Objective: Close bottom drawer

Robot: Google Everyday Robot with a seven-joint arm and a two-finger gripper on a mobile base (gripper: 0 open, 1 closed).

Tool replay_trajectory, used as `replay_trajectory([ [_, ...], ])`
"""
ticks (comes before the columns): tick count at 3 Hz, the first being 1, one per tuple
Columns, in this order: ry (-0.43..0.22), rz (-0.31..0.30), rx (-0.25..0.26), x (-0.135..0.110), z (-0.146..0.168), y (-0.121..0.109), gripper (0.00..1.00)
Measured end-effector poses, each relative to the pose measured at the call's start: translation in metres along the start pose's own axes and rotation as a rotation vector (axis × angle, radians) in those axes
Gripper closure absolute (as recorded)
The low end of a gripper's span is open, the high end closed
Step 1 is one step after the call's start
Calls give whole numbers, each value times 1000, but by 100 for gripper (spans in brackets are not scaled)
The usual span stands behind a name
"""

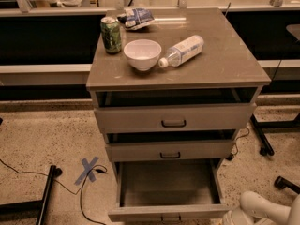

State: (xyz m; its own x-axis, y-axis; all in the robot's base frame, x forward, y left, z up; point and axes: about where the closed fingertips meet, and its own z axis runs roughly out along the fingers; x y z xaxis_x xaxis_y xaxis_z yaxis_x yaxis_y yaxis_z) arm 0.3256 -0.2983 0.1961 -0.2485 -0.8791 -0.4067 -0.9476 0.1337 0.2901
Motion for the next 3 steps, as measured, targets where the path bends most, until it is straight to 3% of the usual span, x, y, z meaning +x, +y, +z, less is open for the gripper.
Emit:
replay_trajectory([
  [1,-3,1,-5,0,4,2,96],
  [2,-4,1,-7,0,5,3,100],
  [3,-42,-33,54,-9,20,-11,100],
])
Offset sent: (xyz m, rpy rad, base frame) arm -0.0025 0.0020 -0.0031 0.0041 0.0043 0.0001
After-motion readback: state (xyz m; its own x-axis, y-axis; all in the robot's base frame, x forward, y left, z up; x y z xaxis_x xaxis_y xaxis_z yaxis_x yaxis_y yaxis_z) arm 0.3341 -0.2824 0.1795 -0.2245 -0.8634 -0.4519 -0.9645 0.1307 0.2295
